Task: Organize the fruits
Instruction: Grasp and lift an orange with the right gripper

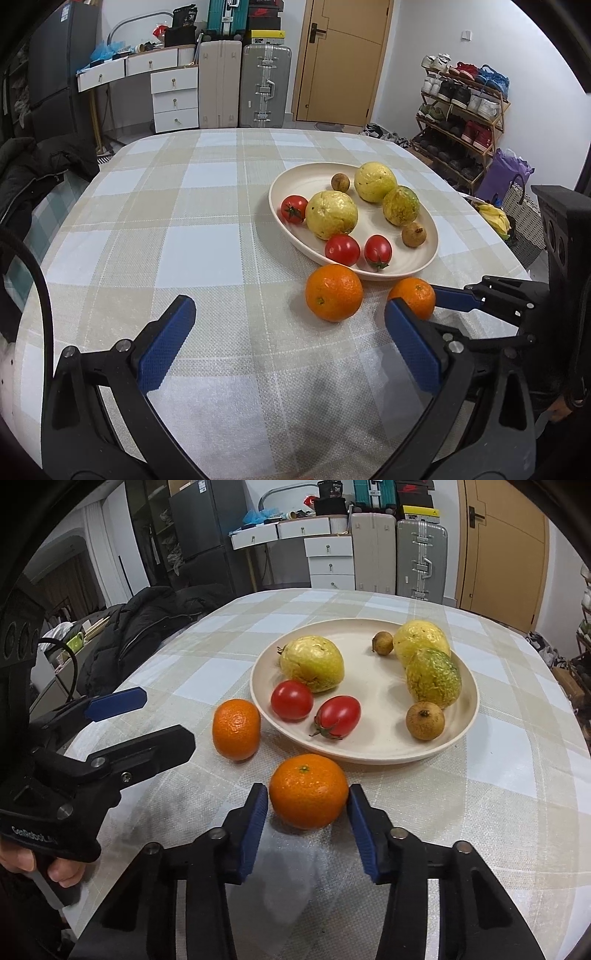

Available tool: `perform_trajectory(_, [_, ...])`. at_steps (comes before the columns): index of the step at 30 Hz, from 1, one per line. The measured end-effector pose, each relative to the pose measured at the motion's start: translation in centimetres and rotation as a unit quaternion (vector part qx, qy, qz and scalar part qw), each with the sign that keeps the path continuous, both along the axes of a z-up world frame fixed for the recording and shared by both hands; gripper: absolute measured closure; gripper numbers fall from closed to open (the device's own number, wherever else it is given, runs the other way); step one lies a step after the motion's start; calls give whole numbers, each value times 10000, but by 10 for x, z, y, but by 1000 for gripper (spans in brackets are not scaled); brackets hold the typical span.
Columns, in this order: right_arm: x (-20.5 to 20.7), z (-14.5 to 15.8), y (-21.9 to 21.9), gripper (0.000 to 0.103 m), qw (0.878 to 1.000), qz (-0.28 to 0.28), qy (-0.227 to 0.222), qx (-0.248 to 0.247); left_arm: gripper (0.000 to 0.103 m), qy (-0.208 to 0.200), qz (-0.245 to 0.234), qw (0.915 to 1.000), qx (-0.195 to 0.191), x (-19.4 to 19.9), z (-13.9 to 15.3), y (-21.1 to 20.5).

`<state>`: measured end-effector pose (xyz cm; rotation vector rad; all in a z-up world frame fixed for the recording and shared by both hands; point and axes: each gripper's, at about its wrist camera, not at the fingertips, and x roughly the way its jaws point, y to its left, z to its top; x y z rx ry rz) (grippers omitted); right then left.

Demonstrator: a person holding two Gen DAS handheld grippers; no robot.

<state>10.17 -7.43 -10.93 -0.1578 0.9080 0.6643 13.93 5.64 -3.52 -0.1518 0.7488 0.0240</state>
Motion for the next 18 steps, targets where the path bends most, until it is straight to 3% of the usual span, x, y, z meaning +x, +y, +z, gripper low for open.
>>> perform_trajectory(18, [-3,23,-38,60,9989,-230,-147,379,1,395,20,9992,-49,13,-14,-5])
